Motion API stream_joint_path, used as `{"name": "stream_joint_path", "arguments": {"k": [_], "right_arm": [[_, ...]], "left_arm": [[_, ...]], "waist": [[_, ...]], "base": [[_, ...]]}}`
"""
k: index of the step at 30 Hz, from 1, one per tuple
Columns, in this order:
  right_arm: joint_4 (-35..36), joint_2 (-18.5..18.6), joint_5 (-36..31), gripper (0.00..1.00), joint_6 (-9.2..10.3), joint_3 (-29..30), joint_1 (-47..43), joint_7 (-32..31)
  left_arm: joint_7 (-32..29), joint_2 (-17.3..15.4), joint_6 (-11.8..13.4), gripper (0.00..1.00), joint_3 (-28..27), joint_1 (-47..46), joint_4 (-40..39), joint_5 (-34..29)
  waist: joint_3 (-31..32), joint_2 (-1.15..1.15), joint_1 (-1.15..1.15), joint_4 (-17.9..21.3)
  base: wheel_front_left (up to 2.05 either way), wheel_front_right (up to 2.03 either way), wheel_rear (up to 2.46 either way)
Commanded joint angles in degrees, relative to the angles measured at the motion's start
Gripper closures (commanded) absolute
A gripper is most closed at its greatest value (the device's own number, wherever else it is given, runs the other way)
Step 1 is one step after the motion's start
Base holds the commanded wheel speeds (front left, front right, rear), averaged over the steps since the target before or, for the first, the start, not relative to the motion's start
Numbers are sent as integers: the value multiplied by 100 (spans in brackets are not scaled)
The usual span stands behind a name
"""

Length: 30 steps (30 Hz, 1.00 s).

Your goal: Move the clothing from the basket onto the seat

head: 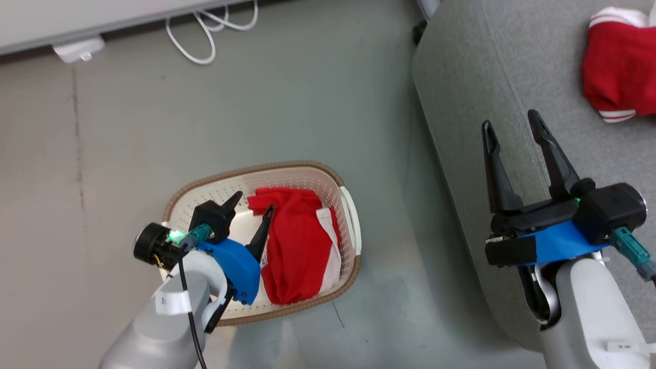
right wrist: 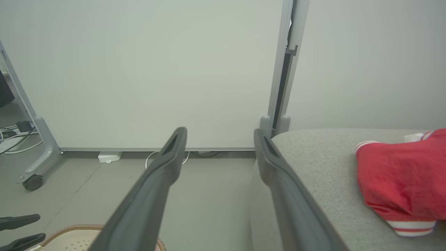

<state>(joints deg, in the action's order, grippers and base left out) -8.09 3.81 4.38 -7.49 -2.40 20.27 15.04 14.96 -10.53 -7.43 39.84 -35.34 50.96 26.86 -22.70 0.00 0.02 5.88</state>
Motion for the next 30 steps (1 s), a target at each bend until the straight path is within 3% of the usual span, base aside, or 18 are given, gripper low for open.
{"name": "stream_joint_path", "arguments": {"k": [1, 15, 30], "right_arm": [[46, -6, -42, 0, -1, -28, 170, 21], [294, -29, -107, 0, -1, -143, 890, 21], [505, -43, -164, 0, -1, -247, 1319, 21]], "left_arm": [[14, -51, -8, 0, 191, -284, 150, 119], [-559, -292, -7, 0, 1631, -1366, 876, 1244], [-1775, -489, -8, 0, 2329, -2012, 1008, 2621]], "waist": [[-425, 0, -2, 210], [-1663, 0, -2, 429], [-2644, 0, -2, 555]], "base": [[0, 0, 0], [0, 0, 0], [0, 0, 0]]}}
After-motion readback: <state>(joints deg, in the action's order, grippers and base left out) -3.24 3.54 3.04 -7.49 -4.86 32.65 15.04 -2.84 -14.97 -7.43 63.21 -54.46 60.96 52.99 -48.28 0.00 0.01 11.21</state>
